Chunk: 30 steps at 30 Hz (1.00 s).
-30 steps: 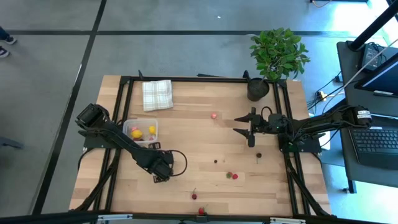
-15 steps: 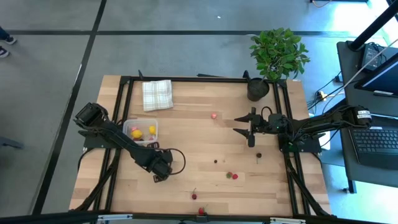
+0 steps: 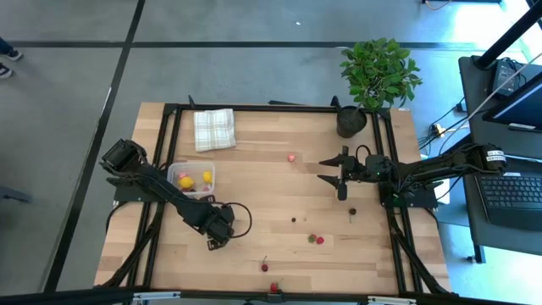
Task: Pick and placing Produce into tupperware
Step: Put the left black berry into the transparent bin
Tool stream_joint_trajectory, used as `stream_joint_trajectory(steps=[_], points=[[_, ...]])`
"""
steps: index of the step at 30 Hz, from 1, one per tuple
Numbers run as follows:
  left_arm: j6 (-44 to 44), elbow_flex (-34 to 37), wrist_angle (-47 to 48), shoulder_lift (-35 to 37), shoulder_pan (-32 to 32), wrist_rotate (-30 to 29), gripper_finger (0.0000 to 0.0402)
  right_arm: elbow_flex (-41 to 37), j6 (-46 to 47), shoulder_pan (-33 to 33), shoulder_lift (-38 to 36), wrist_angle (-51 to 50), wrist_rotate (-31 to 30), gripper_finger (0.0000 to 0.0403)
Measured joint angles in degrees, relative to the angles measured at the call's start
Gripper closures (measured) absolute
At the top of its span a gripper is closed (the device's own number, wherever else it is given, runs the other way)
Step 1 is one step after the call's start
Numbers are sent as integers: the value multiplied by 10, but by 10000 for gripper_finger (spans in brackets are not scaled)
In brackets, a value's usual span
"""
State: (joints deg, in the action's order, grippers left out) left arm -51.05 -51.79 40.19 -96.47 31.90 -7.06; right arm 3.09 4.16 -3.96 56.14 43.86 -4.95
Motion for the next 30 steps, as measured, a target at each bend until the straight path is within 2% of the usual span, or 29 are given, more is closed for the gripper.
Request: stream_joint_trajectory(steps=[8, 26, 30], points=[[19, 0, -1, 1, 0, -10, 287, 0, -1, 0, 0, 0, 0, 163], [48, 0, 0, 2, 0, -25, 289, 0, -3, 0, 0, 0, 0, 163], [50, 1, 29, 23, -5, -27, 288, 0, -3, 0, 0, 0, 0, 163]])
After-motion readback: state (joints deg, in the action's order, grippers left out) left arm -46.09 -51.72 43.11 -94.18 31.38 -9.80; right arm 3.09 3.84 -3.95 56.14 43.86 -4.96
